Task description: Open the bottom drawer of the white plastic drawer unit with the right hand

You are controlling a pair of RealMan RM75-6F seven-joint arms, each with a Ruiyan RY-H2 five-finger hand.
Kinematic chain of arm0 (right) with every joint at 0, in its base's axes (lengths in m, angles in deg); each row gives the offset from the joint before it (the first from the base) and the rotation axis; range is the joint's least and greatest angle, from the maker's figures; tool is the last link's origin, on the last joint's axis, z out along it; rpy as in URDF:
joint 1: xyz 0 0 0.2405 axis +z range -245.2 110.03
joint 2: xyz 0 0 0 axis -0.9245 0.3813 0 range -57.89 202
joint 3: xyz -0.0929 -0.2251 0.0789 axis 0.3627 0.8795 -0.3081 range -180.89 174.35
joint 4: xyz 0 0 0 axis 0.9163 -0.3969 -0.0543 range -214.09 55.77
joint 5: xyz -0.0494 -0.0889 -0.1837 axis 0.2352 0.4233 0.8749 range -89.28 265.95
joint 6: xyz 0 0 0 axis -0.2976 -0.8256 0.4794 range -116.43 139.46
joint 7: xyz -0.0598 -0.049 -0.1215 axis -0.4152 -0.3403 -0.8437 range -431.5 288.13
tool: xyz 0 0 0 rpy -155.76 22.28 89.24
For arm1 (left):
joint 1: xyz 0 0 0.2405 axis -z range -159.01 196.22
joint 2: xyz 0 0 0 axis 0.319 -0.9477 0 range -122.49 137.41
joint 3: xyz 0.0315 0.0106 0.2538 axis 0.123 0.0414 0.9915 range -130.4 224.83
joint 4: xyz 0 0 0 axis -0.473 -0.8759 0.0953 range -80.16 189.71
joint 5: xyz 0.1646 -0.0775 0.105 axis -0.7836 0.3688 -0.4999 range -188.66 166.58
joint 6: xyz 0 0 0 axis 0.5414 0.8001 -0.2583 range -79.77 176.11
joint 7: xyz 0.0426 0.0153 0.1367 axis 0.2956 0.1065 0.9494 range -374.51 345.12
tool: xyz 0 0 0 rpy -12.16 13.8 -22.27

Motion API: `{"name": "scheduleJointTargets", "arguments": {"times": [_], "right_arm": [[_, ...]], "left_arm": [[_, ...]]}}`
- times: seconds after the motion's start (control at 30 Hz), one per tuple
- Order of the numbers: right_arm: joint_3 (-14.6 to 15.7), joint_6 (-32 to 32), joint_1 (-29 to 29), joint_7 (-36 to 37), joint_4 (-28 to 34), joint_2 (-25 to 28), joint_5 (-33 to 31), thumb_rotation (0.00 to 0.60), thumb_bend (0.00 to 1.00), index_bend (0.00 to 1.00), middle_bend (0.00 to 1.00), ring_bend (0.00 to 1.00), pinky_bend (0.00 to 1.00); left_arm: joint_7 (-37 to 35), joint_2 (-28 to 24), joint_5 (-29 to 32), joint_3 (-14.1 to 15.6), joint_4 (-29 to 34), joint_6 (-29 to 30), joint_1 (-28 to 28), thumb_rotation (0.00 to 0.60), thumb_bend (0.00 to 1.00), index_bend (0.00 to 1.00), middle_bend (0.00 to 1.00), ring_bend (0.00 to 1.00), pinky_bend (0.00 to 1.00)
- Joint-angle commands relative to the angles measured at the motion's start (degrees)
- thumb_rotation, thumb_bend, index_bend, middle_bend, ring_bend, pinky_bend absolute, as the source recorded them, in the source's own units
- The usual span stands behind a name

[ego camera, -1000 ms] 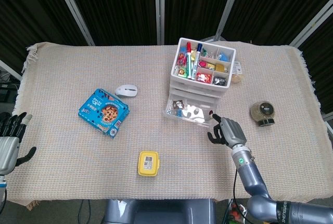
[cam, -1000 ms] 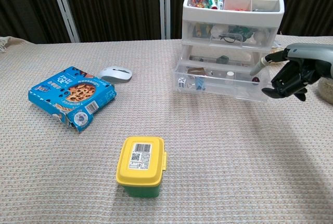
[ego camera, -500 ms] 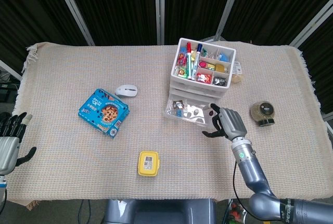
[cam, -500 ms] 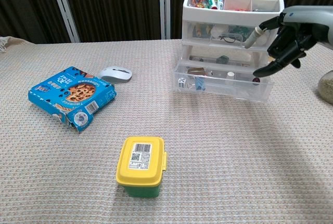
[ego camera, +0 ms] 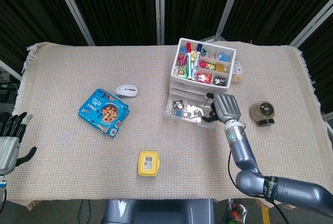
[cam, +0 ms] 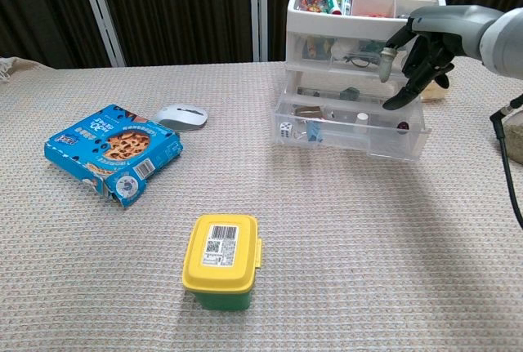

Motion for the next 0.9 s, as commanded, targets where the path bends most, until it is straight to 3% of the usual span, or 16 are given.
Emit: {"name": "scheduleJointTargets", "arguments": {"times": [0.03,0.37,0.7,0.9], "right_arm": [[0.06,0.41,0.52,-0.10,-0.97,-0.66,-0.21,0.600,0.03,0.55,0.95,0.96,0.72],[1.97,6.53,2.99,-0.99,-5.98,-1.95,-0.03,0.600,0.07,0.51,0.95,0.96,0.72],[3.44,8.45,4.33,0.67,-11.83,-4.49,5.73,0.600,0.15,0.51,0.95,0.96,0.72],[4.02,9.83,4.82,1.25,-13.49,-5.21,5.87,0.600,0.17,0.51,0.95,0.96,0.72]], "left_arm": [[-0.06,-0.02,-0.02,0.01,-0.02,-0.04,0.02,0.600,0.32,0.00,0.00,0.00,0.00],[-0.57,-0.17,-0.19,0.05,-0.16,-0.18,0.11,0.600,0.32,0.00,0.00,0.00,0.00],[-1.21,-0.31,-0.40,0.17,-0.36,-0.29,0.14,0.600,0.32,0.00,0.00,0.00,0.00],[-1.26,-0.34,-0.41,0.18,-0.36,-0.30,0.15,0.600,0.32,0.00,0.00,0.00,0.00]]}}
